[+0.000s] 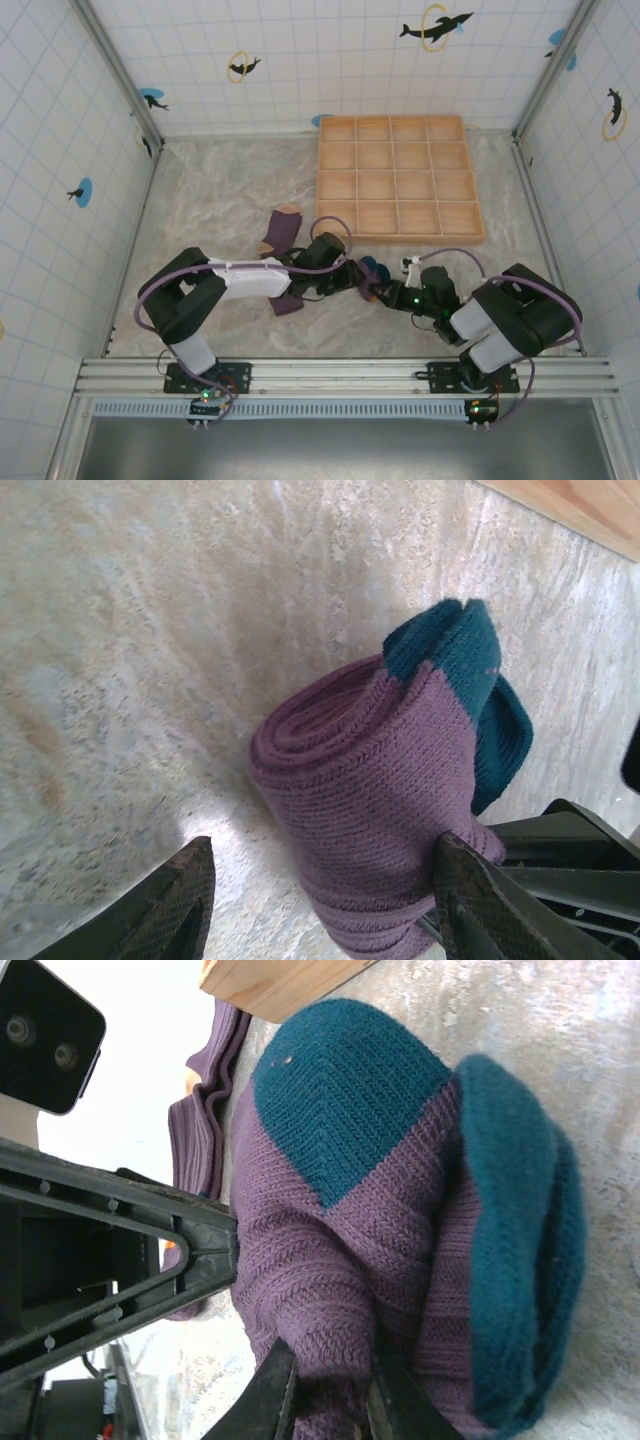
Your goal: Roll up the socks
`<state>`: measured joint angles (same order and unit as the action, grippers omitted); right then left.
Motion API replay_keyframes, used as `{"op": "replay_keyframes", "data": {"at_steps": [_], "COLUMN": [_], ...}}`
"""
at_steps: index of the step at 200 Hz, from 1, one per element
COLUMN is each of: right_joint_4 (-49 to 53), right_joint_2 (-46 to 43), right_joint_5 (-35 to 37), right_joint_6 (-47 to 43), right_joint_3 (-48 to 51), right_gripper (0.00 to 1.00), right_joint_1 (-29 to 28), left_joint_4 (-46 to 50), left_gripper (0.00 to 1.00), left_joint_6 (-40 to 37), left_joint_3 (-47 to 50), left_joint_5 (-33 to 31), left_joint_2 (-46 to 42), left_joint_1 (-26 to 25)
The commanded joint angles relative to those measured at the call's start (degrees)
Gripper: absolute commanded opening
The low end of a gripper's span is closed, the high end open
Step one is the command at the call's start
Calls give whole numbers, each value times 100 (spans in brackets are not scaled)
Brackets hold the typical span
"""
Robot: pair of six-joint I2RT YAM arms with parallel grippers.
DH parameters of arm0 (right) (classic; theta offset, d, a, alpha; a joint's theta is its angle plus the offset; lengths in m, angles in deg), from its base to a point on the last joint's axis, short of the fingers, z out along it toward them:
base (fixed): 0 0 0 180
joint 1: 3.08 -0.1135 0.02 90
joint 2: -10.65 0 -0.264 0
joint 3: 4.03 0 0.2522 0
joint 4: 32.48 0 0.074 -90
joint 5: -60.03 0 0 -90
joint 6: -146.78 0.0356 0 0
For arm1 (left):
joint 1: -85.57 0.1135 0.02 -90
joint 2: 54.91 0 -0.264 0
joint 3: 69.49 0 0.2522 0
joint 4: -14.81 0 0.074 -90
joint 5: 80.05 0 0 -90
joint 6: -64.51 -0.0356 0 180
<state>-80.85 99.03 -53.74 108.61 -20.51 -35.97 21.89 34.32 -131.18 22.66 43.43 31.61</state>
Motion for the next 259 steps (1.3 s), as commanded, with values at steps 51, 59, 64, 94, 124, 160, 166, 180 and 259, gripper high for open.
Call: {"op": "replay_keyframes", "data": {"at_steps": [51,59,64,94,124,160,166,180,259], "right_joint_4": [1191,1153,1110,821,852,2444,2746,3376,4884], "right_joint_2": [440,469,489,533,196,-953,-1161,-1589,-2859], "right_joint_5": [-88,-100,-110,-194,-235,125,410,701,2849], "right_joint_6": [599,623,647,770,581,-368,-573,-967,-3254], "right_joint_3": [90,81,79,114,118,-243,-320,-496,-1180], "right_gripper": [0,0,0,1,19,42,44,49,65], "right_joint_1": [96,98,106,133,137,-75,-136,-292,-1729], "left_joint_4": [-579,-591,-598,-651,-38,841,984,1357,2670], "left_gripper": [47,45,43,27,1,0,0,0,0], "left_joint_6": [167,197,225,357,386,138,94,9,-306], "left_joint_3": [-141,-155,-164,-158,-323,-619,-669,-753,-1206], "left_joint_5": [43,46,43,-20,-242,-347,-367,-413,-471], "left_joint_2": [599,658,689,808,827,635,588,490,196], "left_joint_1": [-52,-52,-46,-52,-38,-9,-5,-1,52]}}
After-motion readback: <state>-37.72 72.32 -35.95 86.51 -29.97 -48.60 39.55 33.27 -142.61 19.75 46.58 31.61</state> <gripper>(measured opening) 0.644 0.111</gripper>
